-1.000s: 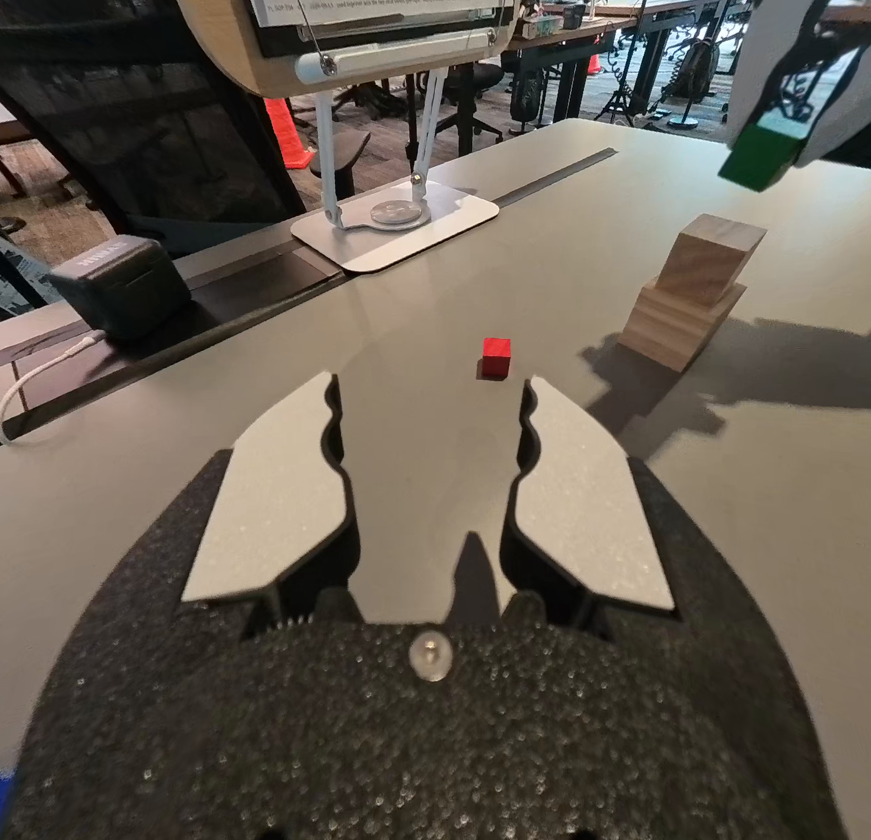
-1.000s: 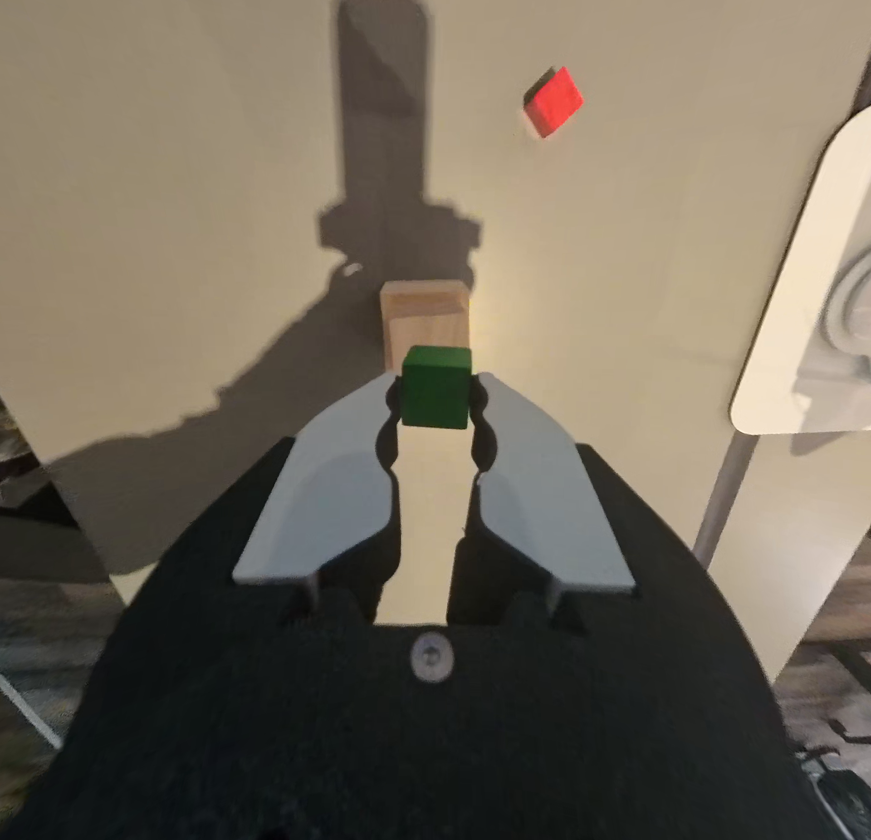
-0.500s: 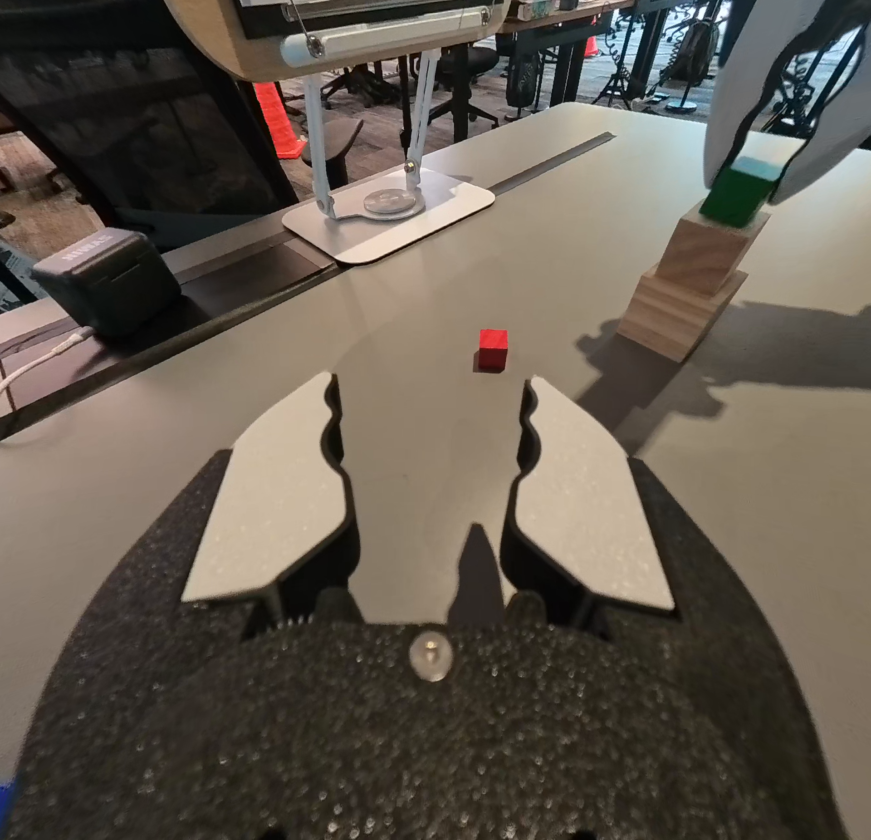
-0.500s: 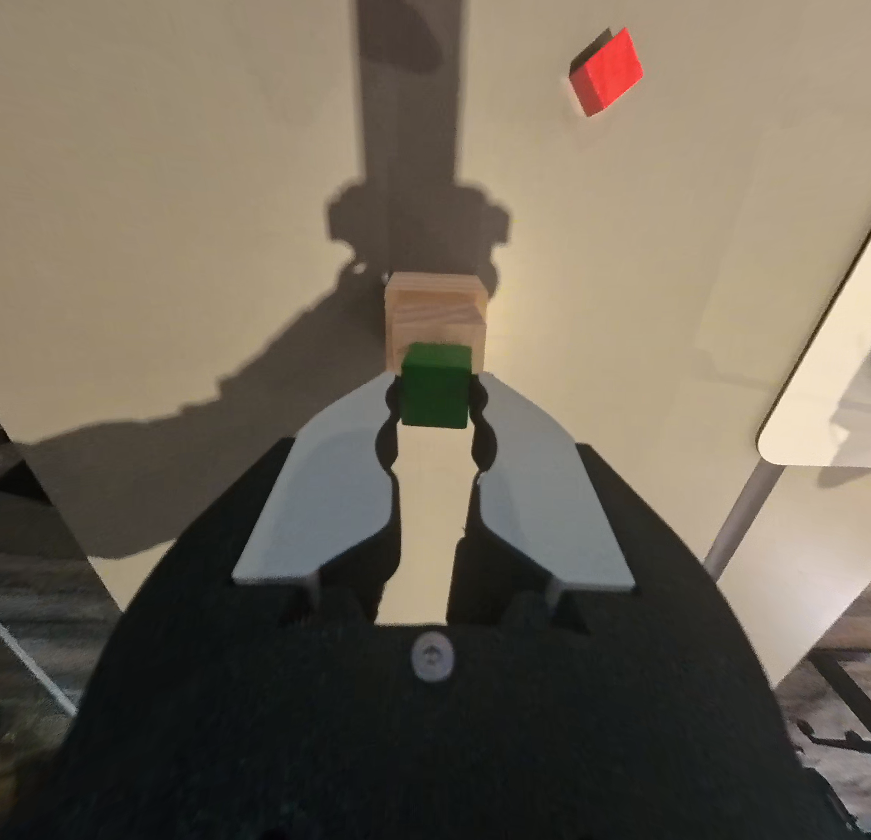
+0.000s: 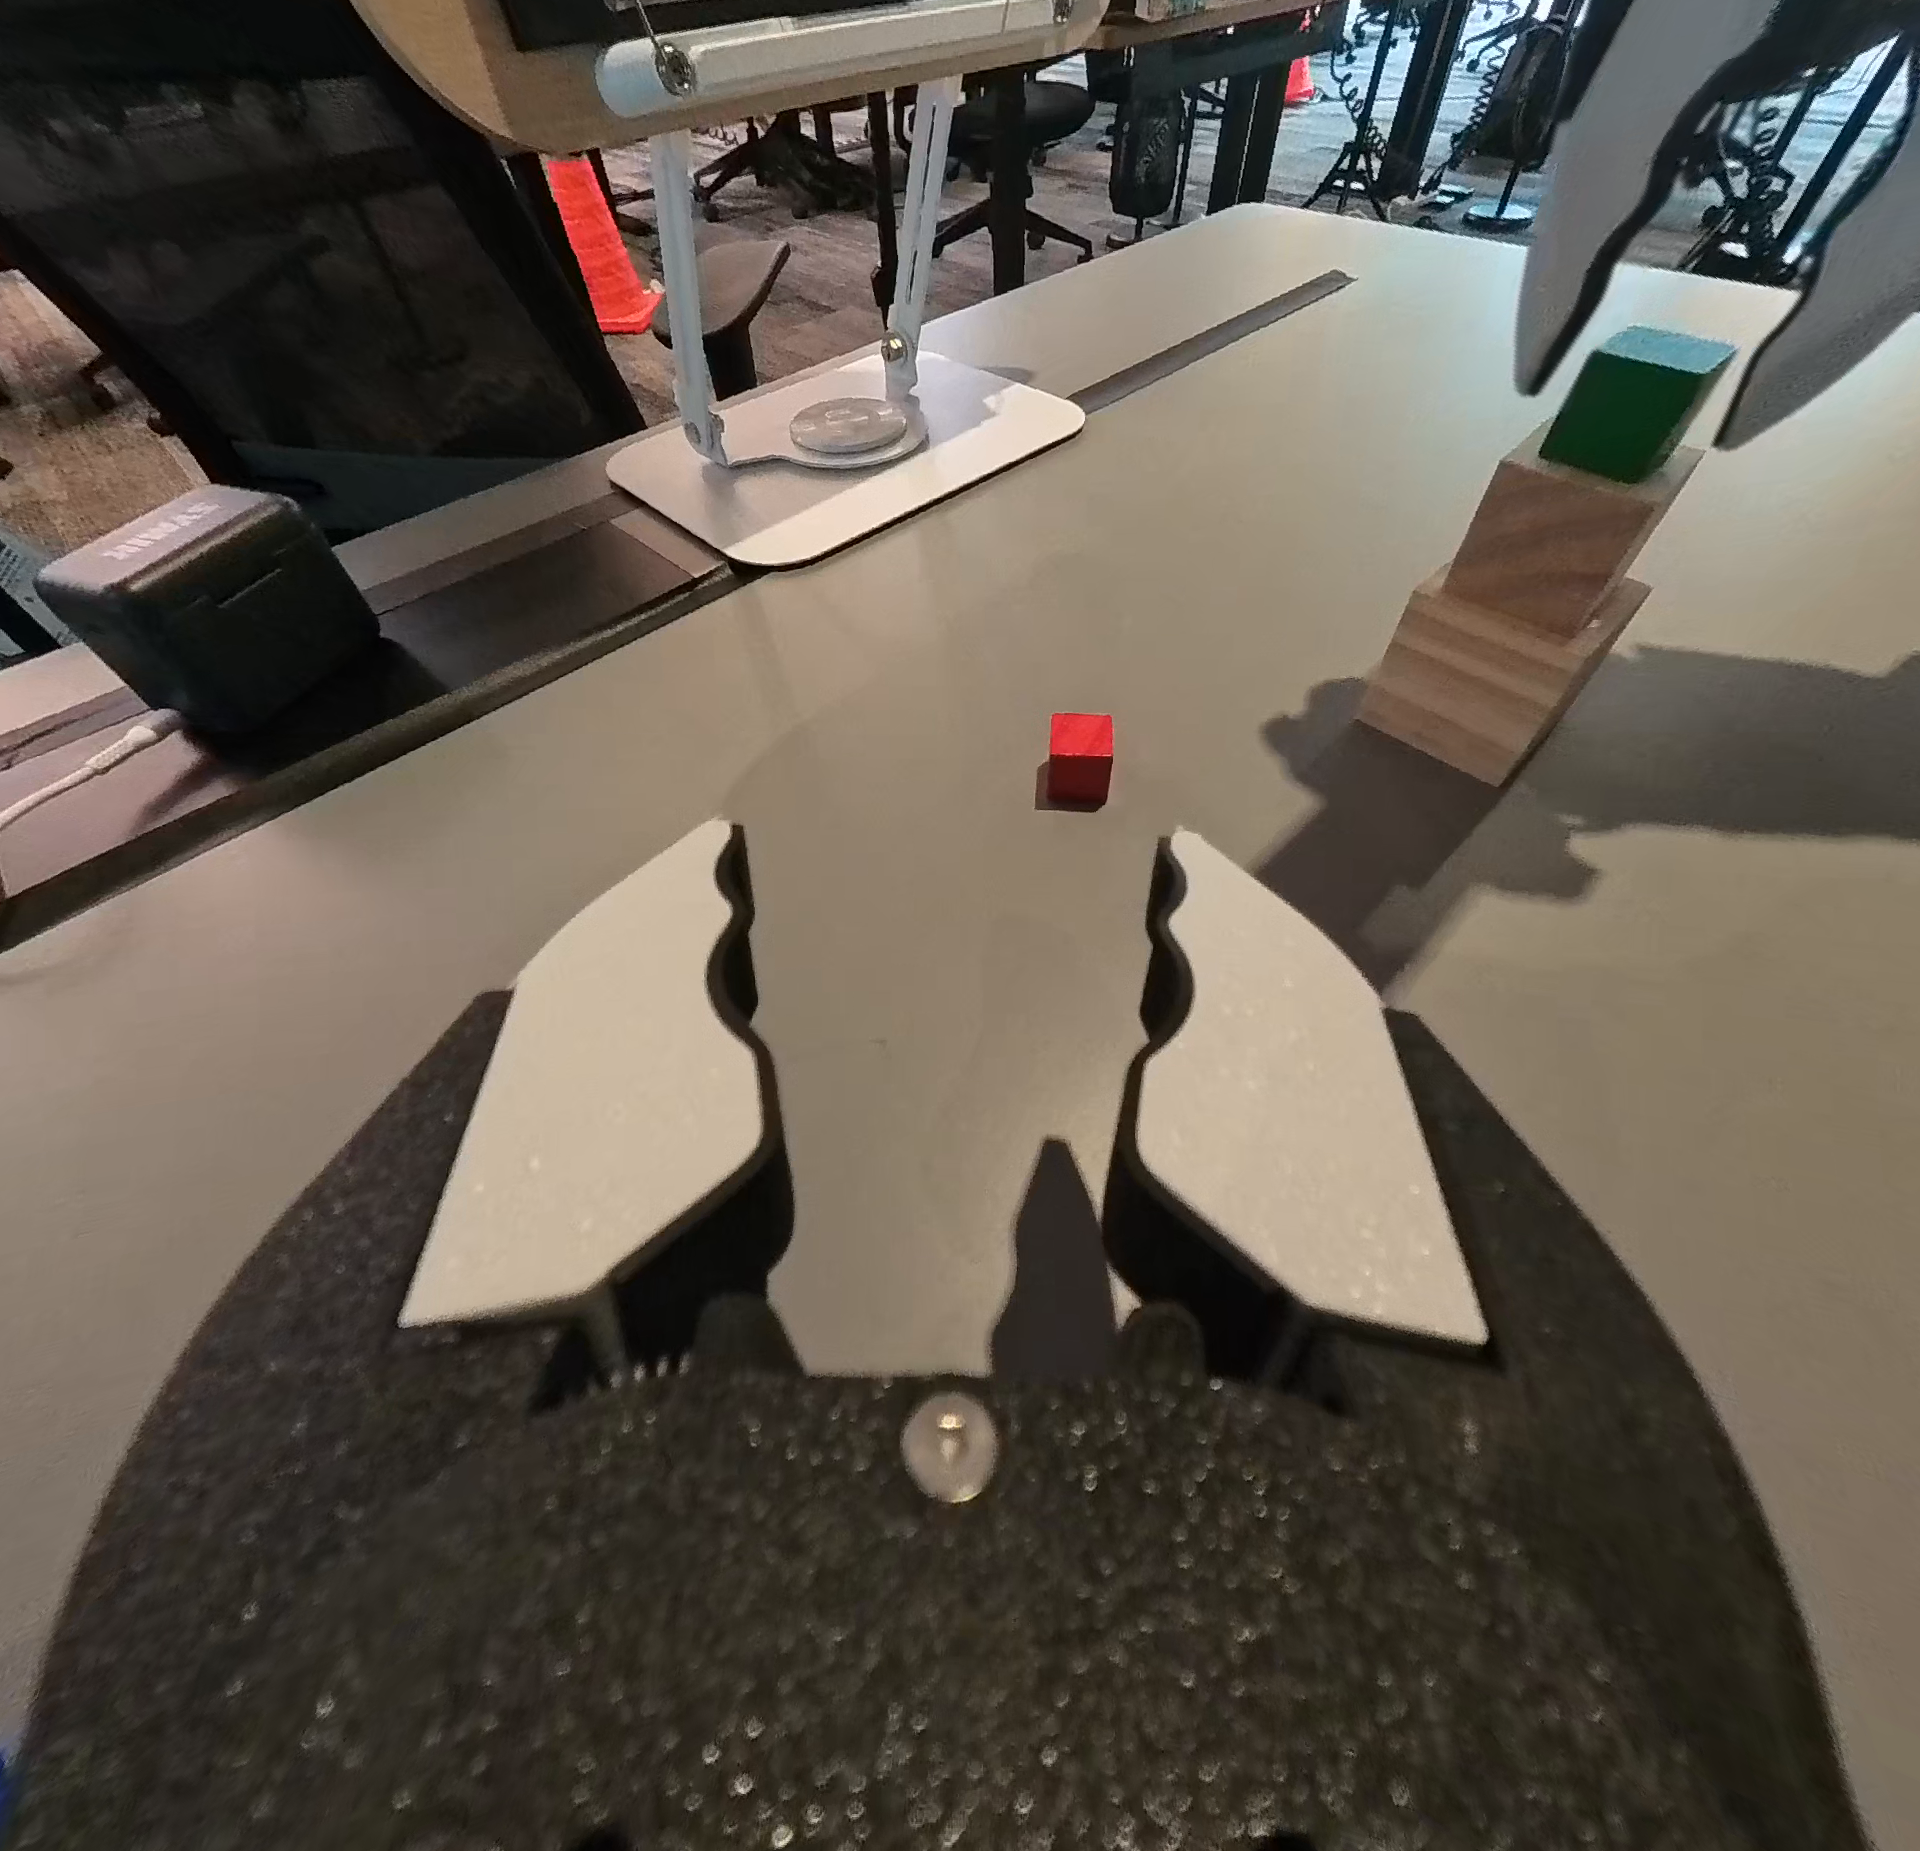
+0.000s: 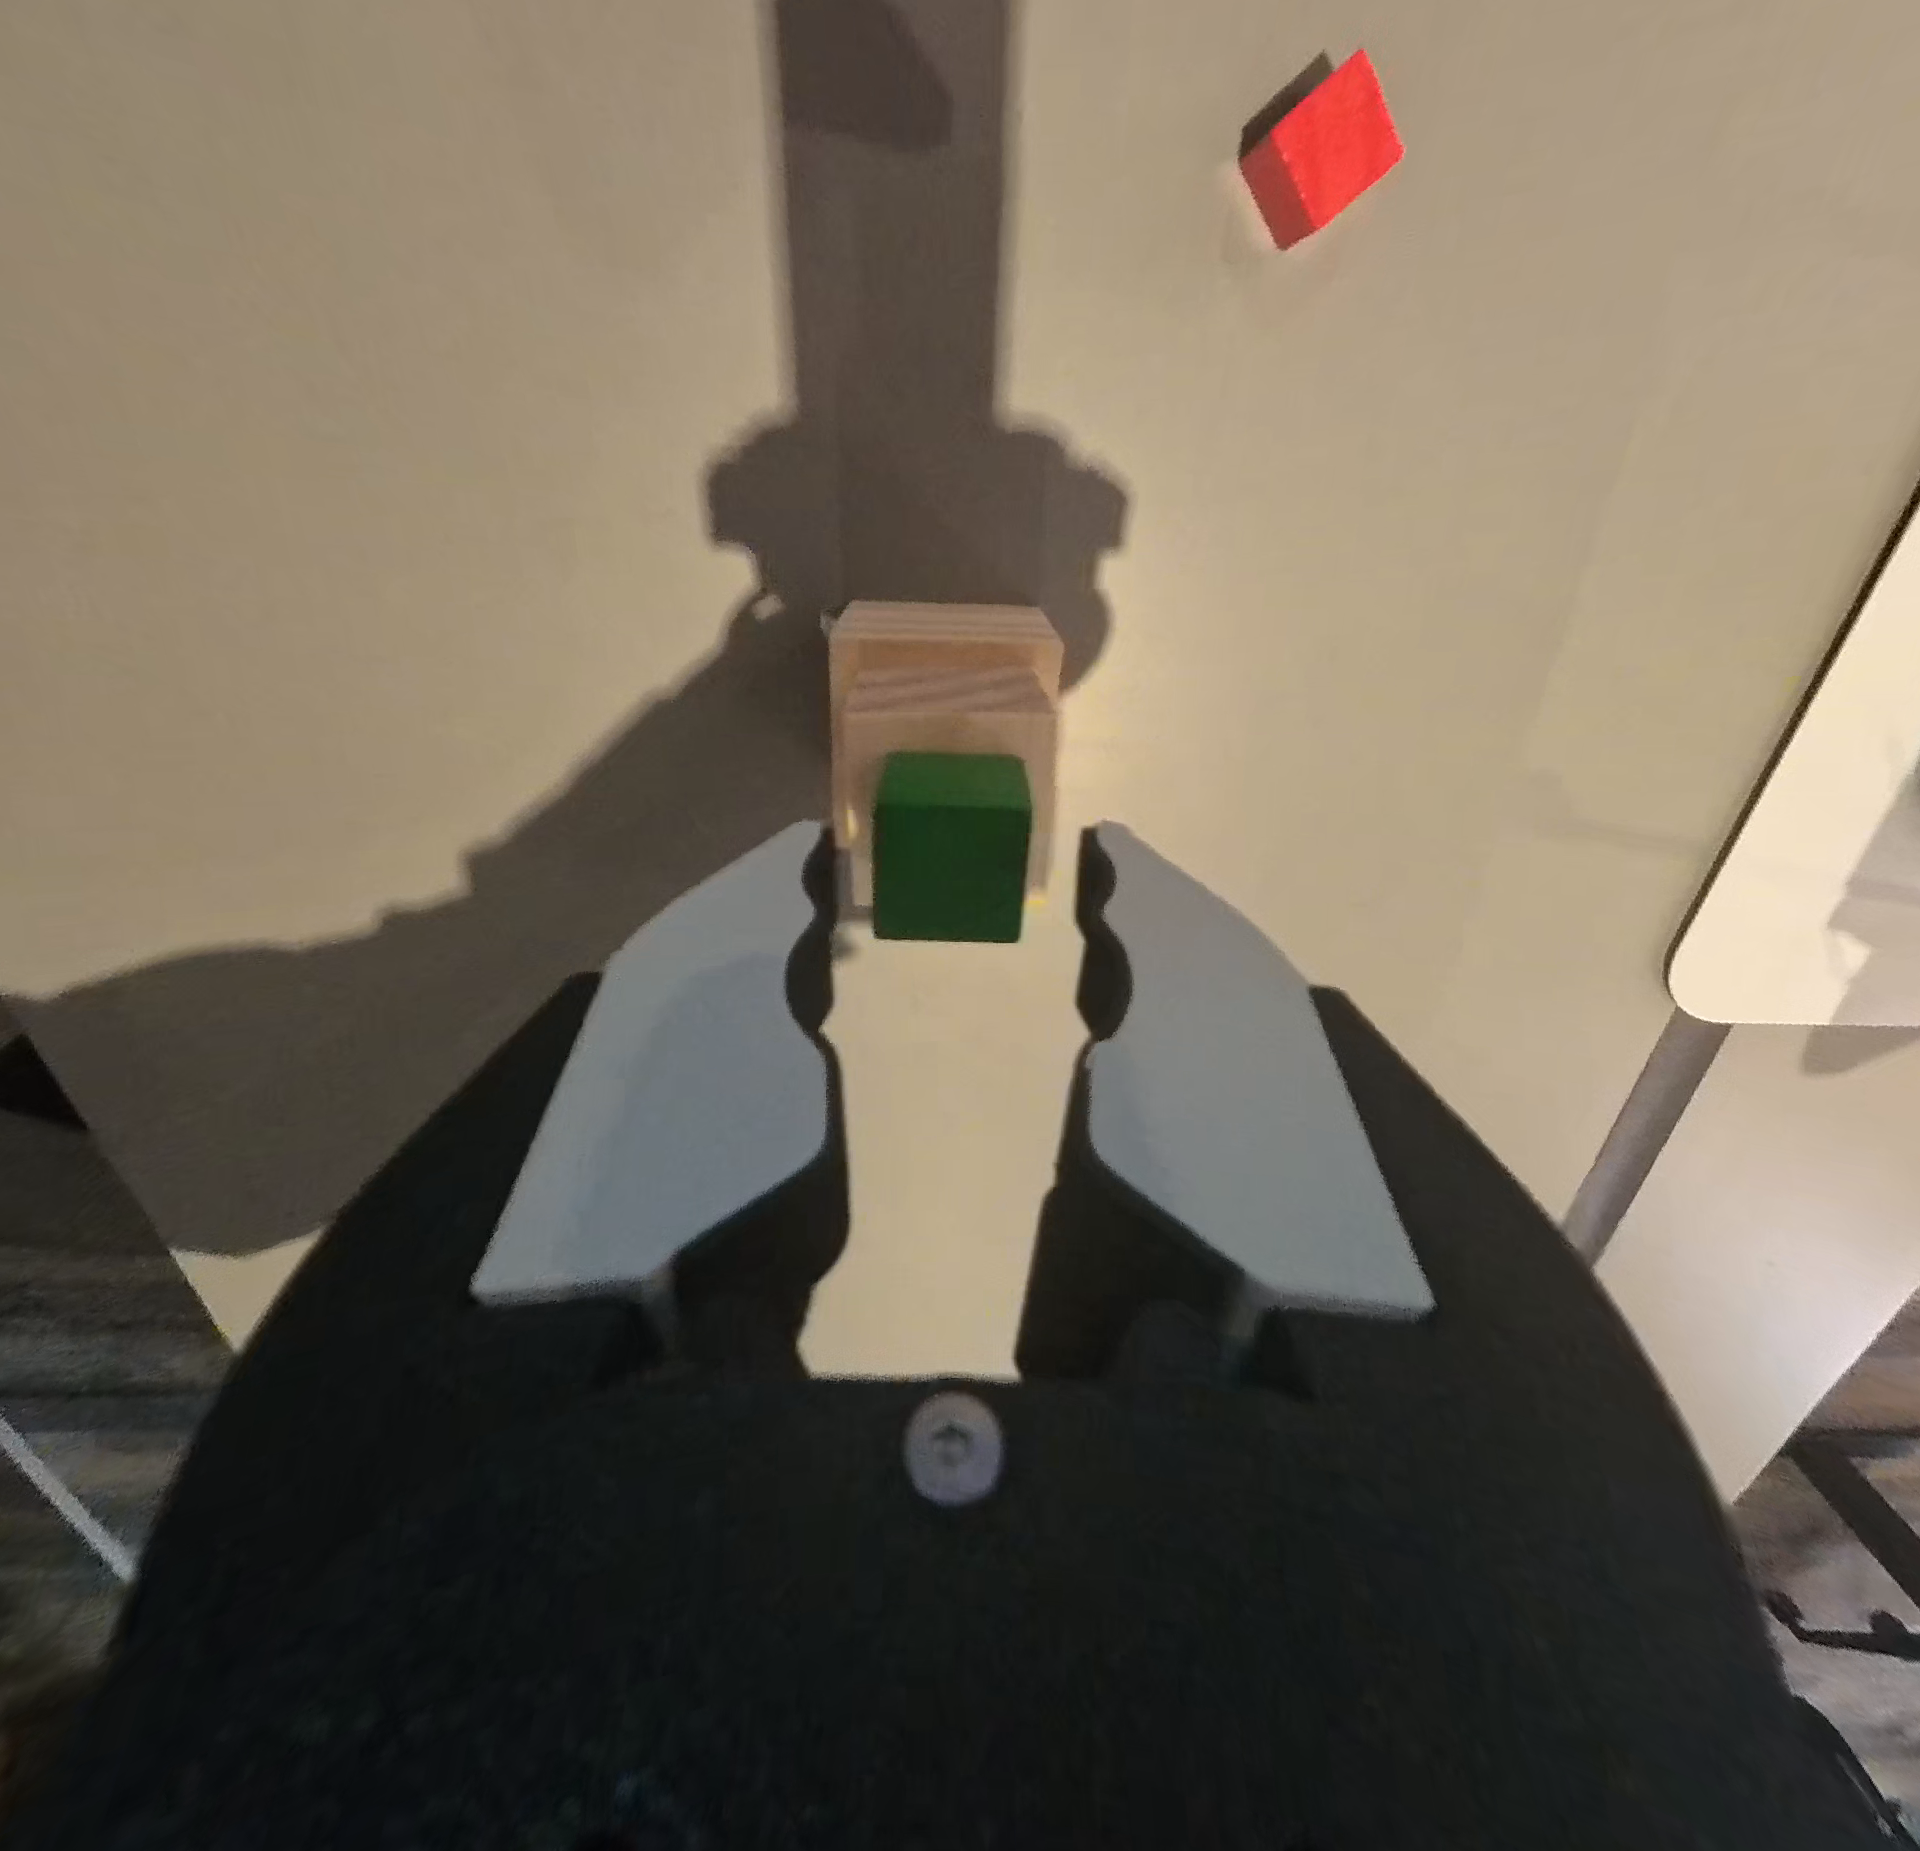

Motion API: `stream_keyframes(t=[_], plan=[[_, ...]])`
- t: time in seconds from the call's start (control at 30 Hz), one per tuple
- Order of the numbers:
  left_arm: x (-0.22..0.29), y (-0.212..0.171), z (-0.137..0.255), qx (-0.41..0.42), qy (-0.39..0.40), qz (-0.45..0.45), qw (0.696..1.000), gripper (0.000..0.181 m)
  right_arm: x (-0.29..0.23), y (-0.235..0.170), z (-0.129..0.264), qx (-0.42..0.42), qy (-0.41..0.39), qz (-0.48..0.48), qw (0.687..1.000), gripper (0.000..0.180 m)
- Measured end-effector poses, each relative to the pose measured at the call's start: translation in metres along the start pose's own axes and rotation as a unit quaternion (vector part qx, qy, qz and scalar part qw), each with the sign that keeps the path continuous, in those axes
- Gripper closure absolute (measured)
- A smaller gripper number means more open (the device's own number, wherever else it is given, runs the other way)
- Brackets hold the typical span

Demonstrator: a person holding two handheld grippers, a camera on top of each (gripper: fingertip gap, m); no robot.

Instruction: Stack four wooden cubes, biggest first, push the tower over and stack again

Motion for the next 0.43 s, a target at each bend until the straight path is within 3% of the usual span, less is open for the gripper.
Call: stream_keyframes(t=[0.03,0.23,0.43], plan=[[0.0,0.0,0.0,0.0,0.0,0.0,1.0,0.108,0.001,0.0,0.001,0.005,-0.002,-0.002,1.0,0.13],[0.0,-0.001,0.0,0.002,-0.005,0.001,1.0,0.106,0.003,-0.006,0.03,0.058,-0.057,-0.018,0.997,0.089],[0.008,0.001,-0.011,-0.025,-0.023,-0.006,0.999,0.103,-0.019,-0.055,0.067,0.205,-0.131,-0.099,0.965,0.071]])
Point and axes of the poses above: each gripper's, where its closed fingertips meet, z back along the fingers, y out of its top, x = y × z across the jaws, the point moved 10 cm from there along z, back along the fingers, and after that the axes turned 3 degrees about -x, right-handed, at the moved point
